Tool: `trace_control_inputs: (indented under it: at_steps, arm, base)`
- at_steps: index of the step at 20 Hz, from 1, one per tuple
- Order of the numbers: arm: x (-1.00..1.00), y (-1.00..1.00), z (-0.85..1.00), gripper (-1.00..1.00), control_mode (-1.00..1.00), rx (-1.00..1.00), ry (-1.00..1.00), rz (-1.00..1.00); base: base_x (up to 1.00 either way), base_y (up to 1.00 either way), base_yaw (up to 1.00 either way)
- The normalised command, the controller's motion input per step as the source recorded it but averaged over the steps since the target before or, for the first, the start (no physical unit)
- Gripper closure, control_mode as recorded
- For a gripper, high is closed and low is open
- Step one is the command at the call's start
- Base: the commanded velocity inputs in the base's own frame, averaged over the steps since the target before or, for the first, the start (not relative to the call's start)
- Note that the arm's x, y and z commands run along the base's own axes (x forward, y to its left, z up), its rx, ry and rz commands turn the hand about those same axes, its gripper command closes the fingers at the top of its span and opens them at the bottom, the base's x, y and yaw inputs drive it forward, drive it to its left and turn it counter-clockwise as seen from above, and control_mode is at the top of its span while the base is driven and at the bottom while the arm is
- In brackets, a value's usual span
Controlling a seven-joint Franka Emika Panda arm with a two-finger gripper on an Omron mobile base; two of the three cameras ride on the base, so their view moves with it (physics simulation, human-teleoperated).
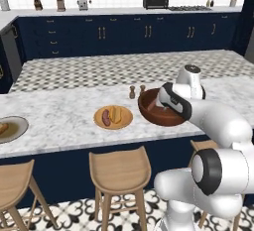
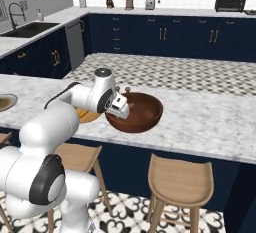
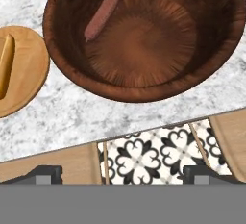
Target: Place one bun and one sausage from the bowl on each plate.
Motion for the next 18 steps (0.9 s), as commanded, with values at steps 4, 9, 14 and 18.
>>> trace_control_inputs:
  at_steps: [4,9,14,18]
  arm:
    - [0.0,0.0,0.0,-1.0,1.0,0.0,0.0,0.0]
    - [0.0,0.0,0.0,-1.0,1.0,0.0,0.0,0.0]
    - [0.0,0.0,0.0,-1.0,1.0,0.0,0.0,0.0]
    - [0.7,-0.03,0.37,-1.0,-1.0,0.01,-0.12,-0.01]
  base:
    - [0.86,-0.28,0.12]
    - [0.68,-0.28,0.04]
    - [0.01,0.0,0.0]
    - [0.0,0.0,0.0]
